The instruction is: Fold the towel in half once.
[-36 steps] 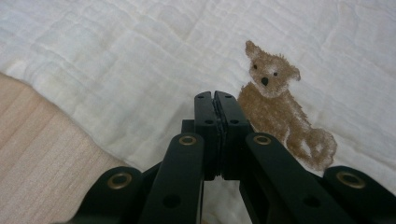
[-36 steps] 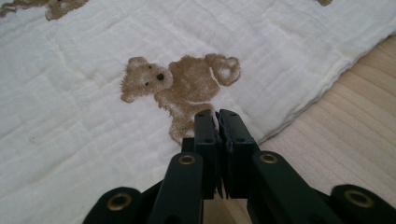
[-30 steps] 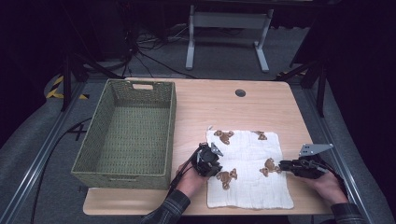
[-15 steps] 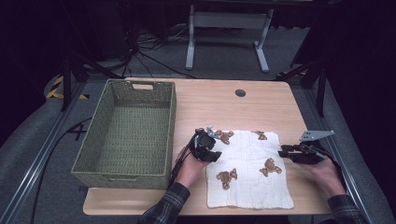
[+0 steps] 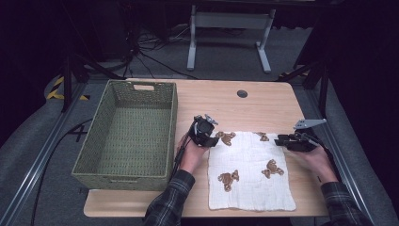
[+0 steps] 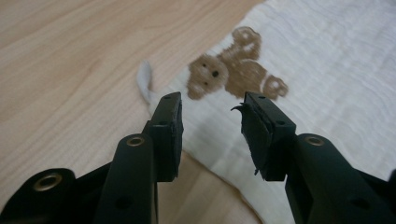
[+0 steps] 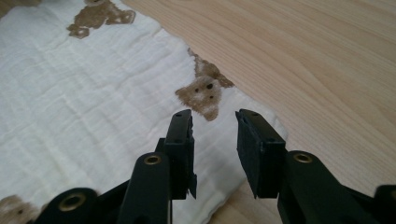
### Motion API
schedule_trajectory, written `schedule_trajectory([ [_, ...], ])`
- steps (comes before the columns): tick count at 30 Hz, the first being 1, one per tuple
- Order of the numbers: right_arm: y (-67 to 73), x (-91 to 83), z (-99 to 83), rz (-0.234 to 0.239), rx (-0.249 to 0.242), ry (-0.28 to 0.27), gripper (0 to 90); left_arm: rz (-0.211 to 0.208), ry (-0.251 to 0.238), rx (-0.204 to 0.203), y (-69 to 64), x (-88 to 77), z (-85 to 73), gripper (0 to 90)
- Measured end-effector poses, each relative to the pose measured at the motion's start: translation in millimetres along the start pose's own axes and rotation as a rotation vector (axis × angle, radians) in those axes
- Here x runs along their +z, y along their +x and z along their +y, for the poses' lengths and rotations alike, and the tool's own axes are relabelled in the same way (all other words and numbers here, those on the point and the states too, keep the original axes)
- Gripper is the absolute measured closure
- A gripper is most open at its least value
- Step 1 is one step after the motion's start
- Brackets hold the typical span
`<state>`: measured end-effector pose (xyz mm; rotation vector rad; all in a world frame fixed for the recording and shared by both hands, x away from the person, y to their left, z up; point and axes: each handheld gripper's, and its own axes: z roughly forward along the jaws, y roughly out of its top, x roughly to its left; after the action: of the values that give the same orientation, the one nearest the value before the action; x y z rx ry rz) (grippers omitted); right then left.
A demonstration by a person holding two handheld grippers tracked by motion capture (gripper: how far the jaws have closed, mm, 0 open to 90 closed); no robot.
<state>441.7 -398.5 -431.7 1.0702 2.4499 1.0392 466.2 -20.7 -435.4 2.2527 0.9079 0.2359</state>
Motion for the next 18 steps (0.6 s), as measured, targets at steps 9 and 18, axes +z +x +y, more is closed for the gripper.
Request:
schedule_trajectory([
  [9, -17.2, 16.7, -2.6, -0.058, 0.037, 0.015, 61.1, 0.038, 0.043, -0.010, 8.5, 19.3, 3.8, 55.7],
  [18, -21.0, 25.1, -4.0, -0.071, 0.034, 0.011, 59.1, 0.077, 0.049, 0.009, 7.8, 23.5, 2.4, 57.1],
])
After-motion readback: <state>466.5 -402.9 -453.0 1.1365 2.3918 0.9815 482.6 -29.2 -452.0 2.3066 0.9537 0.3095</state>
